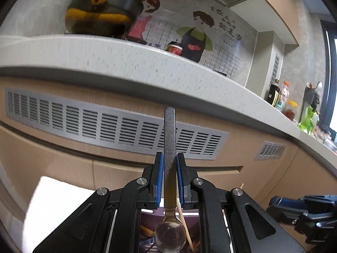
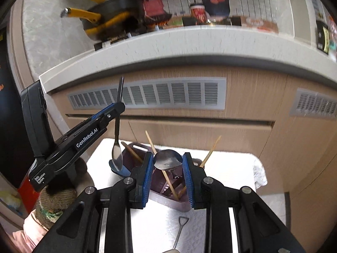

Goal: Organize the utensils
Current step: 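Carry both spoons over the maroon caddy and open both tools, then move both tools back down toward the shovel spoon and white spoon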

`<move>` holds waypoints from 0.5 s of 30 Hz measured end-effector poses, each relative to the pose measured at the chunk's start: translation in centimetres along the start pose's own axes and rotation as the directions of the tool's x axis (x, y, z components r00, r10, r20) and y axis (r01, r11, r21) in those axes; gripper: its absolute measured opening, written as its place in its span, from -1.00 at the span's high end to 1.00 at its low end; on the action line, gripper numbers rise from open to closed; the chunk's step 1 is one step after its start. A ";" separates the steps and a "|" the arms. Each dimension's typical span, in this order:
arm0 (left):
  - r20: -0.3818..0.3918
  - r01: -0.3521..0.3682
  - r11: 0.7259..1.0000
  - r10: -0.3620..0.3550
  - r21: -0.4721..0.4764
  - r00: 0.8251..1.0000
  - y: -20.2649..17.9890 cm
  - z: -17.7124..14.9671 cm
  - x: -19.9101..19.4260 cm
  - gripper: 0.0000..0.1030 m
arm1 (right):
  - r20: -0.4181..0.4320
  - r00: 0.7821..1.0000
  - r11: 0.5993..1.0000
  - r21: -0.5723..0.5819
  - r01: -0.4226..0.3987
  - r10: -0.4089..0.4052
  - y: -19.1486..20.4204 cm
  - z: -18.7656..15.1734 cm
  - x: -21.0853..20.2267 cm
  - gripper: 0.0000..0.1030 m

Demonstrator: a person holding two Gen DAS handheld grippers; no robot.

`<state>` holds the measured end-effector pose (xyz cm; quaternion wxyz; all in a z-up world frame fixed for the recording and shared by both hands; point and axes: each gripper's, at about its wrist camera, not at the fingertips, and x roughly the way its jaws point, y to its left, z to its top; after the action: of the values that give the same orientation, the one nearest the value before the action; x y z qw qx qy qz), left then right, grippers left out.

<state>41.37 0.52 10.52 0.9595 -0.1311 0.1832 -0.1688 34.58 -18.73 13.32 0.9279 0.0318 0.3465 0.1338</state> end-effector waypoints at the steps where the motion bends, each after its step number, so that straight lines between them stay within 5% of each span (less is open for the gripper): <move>1: -0.002 -0.009 1.000 0.009 -0.005 1.000 0.2 -0.3 0.5 0.76 | -0.009 1.000 1.000 0.003 0.002 -0.002 -0.1 -0.1 0.5 0.50; 7: -0.101 -0.040 0.999 0.037 -0.027 0.994 1.7 -3.7 2.9 0.69 | -0.091 0.996 1.000 0.025 -0.014 0.016 -1.0 -1.3 3.7 0.47; 10: -0.161 -0.050 0.998 0.043 -0.036 0.986 2.3 -4.4 2.6 0.40 | -0.137 0.990 0.999 0.041 -0.007 0.012 -1.6 -1.9 5.3 0.24; 15: -0.204 -0.096 0.995 0.087 -0.032 0.975 3.0 -4.3 -1.7 -0.05 | -0.109 0.992 0.996 0.065 0.065 -0.057 -2.9 -3.1 4.4 0.20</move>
<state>39.05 3.07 6.21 0.9398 -0.1247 0.2892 -0.1331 36.41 -20.44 7.71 0.9100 0.0458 0.4010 0.0949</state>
